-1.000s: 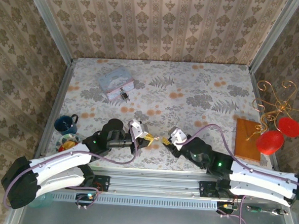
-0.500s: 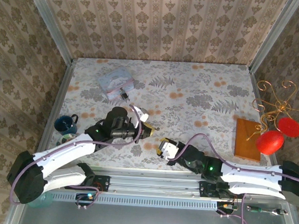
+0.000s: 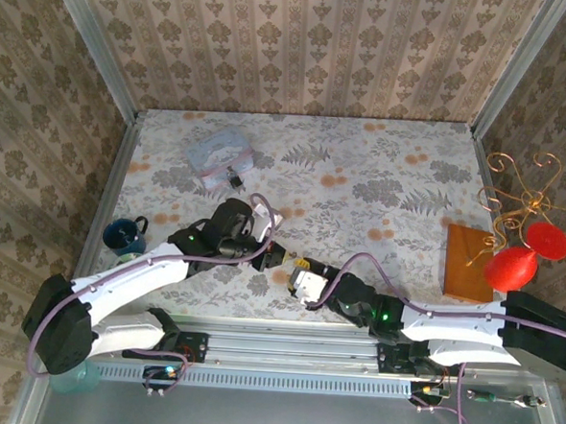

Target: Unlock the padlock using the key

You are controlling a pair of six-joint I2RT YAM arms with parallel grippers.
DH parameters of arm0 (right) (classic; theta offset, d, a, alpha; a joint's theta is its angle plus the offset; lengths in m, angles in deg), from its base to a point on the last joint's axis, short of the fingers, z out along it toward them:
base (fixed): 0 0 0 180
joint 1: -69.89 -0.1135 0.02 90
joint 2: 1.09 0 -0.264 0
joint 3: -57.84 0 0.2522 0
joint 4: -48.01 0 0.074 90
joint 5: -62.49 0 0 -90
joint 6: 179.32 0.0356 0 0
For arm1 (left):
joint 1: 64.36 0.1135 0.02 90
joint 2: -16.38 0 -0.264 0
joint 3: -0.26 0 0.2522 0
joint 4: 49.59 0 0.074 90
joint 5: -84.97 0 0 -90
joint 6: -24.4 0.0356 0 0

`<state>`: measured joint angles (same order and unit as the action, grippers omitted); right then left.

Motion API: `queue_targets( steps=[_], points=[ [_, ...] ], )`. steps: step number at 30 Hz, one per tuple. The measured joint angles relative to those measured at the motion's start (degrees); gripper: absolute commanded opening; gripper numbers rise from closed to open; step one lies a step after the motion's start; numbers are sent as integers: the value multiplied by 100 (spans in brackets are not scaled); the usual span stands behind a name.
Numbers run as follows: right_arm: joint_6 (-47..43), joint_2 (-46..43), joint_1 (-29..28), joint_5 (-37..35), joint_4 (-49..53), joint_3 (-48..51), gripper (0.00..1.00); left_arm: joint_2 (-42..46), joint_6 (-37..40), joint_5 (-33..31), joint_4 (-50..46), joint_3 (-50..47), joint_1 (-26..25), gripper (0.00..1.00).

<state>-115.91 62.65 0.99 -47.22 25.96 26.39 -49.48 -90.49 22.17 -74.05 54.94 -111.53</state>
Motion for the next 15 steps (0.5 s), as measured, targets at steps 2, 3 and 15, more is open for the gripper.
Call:
queue_targets(
  steps=[2,3,15],
  points=[
    [17,79,0,15,-7,-37,40,-42,0,4,-61,7,-59,0],
    [17,107,0,17,-4,-57,40,-59,0,4,-70,7,-92,0],
    [188,428,2,15,20,-188,36,-83,7,-4,-229,11,-192,0]
  ],
)
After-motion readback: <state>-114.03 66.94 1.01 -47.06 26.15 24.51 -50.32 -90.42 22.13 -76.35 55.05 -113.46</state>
